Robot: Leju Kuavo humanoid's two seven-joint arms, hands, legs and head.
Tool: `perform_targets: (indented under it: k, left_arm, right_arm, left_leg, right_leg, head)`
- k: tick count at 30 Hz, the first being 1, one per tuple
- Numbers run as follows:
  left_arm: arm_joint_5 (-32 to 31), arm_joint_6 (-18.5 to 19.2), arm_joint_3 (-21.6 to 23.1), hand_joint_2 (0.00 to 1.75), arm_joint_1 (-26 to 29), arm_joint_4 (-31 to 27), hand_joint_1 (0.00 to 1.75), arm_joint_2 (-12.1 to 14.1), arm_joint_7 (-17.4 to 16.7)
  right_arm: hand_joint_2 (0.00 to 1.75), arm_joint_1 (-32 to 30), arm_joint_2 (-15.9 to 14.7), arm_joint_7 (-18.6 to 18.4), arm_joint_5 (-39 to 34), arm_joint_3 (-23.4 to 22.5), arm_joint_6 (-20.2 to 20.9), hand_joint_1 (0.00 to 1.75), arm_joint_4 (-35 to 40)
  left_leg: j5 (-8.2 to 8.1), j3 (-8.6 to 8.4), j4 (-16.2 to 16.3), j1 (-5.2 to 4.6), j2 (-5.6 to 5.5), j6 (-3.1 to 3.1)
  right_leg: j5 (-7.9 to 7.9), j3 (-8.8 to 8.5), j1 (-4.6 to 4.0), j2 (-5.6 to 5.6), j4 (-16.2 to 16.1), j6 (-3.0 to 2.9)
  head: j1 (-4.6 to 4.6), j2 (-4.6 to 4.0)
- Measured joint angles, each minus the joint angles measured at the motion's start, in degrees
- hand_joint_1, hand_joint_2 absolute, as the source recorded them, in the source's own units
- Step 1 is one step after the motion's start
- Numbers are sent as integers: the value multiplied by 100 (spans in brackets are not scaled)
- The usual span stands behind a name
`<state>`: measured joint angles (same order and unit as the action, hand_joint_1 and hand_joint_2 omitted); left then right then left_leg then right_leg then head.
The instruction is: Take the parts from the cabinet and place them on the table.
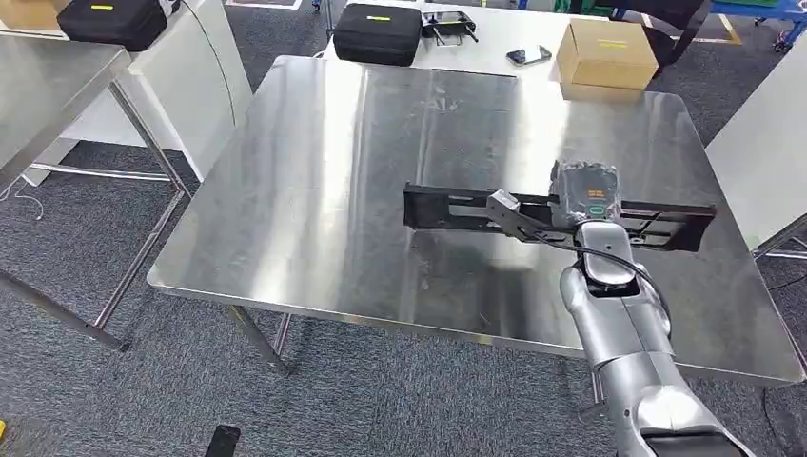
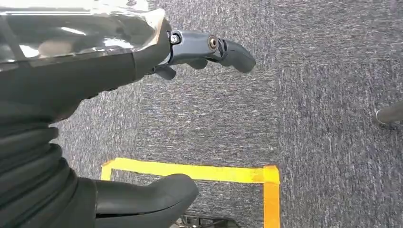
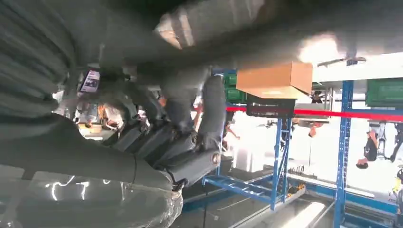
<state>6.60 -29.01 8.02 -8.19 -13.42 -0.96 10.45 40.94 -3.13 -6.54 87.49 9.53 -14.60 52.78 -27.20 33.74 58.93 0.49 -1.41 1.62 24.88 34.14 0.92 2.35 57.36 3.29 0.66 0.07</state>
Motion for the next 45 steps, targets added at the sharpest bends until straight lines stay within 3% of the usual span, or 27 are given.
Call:
perform_targets:
  k: [1,10,24,26,32,38,45]
  left_arm:
    - [11,-20,-26,0,5,-2,0,0,0]
    - [-127,179,-234,0,63,0,0,0,-208]
    - [-251,245,-396,0,109,0,0,0,-230]
    - [-306,247,-400,0,112,0,0,0,-238]
    - [-468,311,-533,0,120,0,0,17,-341]
    - [-577,335,-588,0,120,-2,0,42,-391]
    - [-973,426,-703,0,119,-19,0,52,-518]
  right_arm:
    - [0,2,9,-15,7,0,4,0,-11]
    - [0,19,17,-188,136,2,87,0,-37]
    - [0,-21,-122,-205,151,-149,435,0,-35]
    - [0,16,-149,-199,50,-203,726,0,-35]
    - [0,460,-464,-22,-732,-617,2302,0,-72]
    - [0,852,-807,-75,-938,-892,2538,0,-118]
    - [0,1207,-1481,-9,-1527,-1036,3608,0,-382]
  left_leg:
    - [0,0,0,0,0,0]
    - [0,0,0,0,0,0]
    - [0,-1,0,0,8,0]
    - [0,-2,0,0,8,0]
    - [1,2,2,-6,-3,1]
    - [0,-1,3,-8,8,1]
    - [1,10,4,-8,-13,3]
  right_leg:
    - [0,0,0,0,0,0]
    - [0,4,0,0,0,0]
    - [0,2,0,1,-1,0]
    - [0,2,0,1,-1,0]
    - [0,2,4,-3,-1,0]
    - [0,4,5,0,-2,0]
    - [0,6,5,-21,-3,1]
  head:
    - [2,0]
    - [0,0]
    - [2,0]
    - [0,0]
    - [0,0]
    - [2,0]
    - [0,0]
